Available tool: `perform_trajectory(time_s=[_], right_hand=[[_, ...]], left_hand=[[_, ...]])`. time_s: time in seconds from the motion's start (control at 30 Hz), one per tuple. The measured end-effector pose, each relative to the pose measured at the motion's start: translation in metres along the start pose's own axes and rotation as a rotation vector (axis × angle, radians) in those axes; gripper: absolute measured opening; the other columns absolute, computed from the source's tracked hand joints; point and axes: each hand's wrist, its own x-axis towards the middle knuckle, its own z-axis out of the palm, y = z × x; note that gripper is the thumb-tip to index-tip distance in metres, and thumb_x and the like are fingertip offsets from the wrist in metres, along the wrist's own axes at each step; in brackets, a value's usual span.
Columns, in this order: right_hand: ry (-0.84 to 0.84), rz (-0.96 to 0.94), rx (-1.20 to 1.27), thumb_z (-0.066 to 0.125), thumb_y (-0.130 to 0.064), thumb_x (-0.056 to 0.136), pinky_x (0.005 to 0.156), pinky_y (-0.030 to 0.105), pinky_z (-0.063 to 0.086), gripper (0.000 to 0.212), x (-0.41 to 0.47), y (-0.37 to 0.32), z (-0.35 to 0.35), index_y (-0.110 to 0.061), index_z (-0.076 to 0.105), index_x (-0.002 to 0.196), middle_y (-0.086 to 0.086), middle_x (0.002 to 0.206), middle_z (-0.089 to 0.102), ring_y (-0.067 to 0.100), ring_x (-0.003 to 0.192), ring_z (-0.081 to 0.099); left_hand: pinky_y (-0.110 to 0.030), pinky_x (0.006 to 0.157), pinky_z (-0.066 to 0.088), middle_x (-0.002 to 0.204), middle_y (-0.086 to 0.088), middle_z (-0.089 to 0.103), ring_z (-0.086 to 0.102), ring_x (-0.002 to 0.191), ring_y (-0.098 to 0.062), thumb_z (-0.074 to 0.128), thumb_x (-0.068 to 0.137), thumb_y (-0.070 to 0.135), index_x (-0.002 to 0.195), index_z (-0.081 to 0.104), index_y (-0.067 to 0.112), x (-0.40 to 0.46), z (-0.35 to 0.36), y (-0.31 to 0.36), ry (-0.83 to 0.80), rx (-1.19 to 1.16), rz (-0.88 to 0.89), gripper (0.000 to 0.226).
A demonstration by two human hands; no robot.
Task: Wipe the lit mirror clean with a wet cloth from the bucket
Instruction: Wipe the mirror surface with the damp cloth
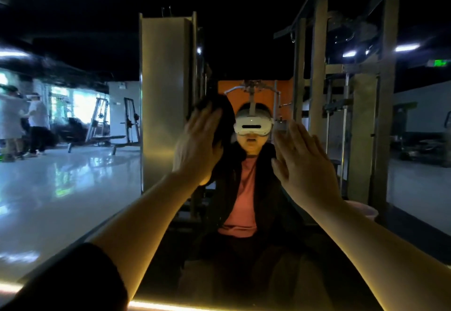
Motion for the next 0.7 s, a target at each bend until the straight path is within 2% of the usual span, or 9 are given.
perform_trajectory(time_s=[0.07,0.1,0.2,0.27,0.33,0.4,0.5,0.53,0.7], right_hand=[[0.014,0.017,0.005,0.035,-0.041,0.1,0.117,0.052,0.025,0.057,0.001,-0.003,-0.001,-0.012,0.041,0.148,0.021,0.158,0.029,0.035,0.147,0.026],[0.017,0.027,0.007,0.037,-0.04,0.1,0.118,0.051,0.024,0.056,0.001,-0.005,0.0,-0.012,0.042,0.148,0.021,0.158,0.029,0.035,0.147,0.026],[0.049,0.054,0.032,0.05,-0.032,0.101,0.116,0.056,0.029,0.053,-0.004,-0.011,0.001,-0.009,0.043,0.147,0.022,0.157,0.029,0.036,0.147,0.027],[0.063,0.055,0.045,0.057,-0.03,0.099,0.112,0.059,0.034,0.056,-0.01,-0.014,0.003,-0.007,0.043,0.147,0.023,0.156,0.031,0.037,0.145,0.03],[0.068,0.033,0.027,0.054,-0.031,0.1,0.111,0.059,0.036,0.054,-0.018,-0.013,0.005,-0.006,0.042,0.147,0.023,0.156,0.032,0.037,0.145,0.031],[0.063,0.027,0.006,0.048,-0.035,0.1,0.112,0.058,0.035,0.055,-0.023,-0.013,0.008,-0.007,0.043,0.147,0.022,0.156,0.032,0.036,0.145,0.031],[0.053,0.046,0.009,0.046,-0.037,0.098,0.114,0.057,0.032,0.056,-0.023,-0.017,0.009,-0.007,0.046,0.146,0.021,0.155,0.034,0.035,0.145,0.03],[0.05,0.055,0.009,0.046,-0.037,0.098,0.115,0.056,0.032,0.056,-0.022,-0.019,0.009,-0.007,0.046,0.146,0.021,0.155,0.034,0.035,0.146,0.03],[0.051,0.052,0.024,0.046,-0.037,0.099,0.117,0.052,0.027,0.056,-0.039,-0.024,0.012,-0.009,0.044,0.147,0.019,0.158,0.03,0.034,0.147,0.028]], left_hand=[[-0.042,0.112,0.029,0.158,-0.01,0.03,0.025,0.146,-0.033,0.069,0.087,0.015,0.15,0.034,0.014,0.023,0.001,0.009,0.04,-0.051,-0.199,0.072],[-0.044,0.116,0.028,0.158,-0.009,0.03,0.024,0.147,-0.032,0.068,0.088,0.015,0.151,0.032,0.014,0.021,0.003,0.017,0.043,-0.06,-0.224,0.072],[-0.052,0.106,0.044,0.155,-0.008,0.036,0.029,0.144,-0.031,0.067,0.087,0.018,0.149,0.034,0.018,-0.043,0.01,0.035,-0.055,-0.036,-0.058,0.07],[-0.052,0.099,0.05,0.155,-0.006,0.032,0.027,0.144,-0.029,0.063,0.084,0.023,0.148,0.034,0.019,-0.096,0.007,0.035,-0.137,-0.007,0.082,0.071],[-0.048,0.091,0.056,0.155,-0.005,0.028,0.027,0.142,-0.03,0.063,0.081,0.023,0.148,0.034,0.019,-0.114,0.005,0.02,-0.15,-0.004,0.127,0.073],[-0.047,0.089,0.057,0.158,-0.007,0.027,0.028,0.144,-0.033,0.066,0.084,0.02,0.149,0.03,0.02,-0.096,0.007,0.011,-0.127,-0.034,0.023,0.075],[-0.056,0.106,0.043,0.16,-0.01,0.024,0.019,0.147,-0.035,0.069,0.09,0.022,0.153,0.026,0.02,-0.047,0.016,0.027,-0.033,-0.101,-0.255,0.076],[-0.057,0.109,0.038,0.16,-0.01,0.023,0.016,0.148,-0.035,0.067,0.09,0.024,0.154,0.024,0.02,-0.042,0.019,0.038,-0.026,-0.108,-0.276,0.076],[-0.059,0.106,0.041,0.161,0.002,0.009,0.01,0.147,-0.029,0.068,0.085,0.027,0.154,0.013,0.028,-0.133,0.03,0.045,-0.187,-0.032,0.011,0.088]])
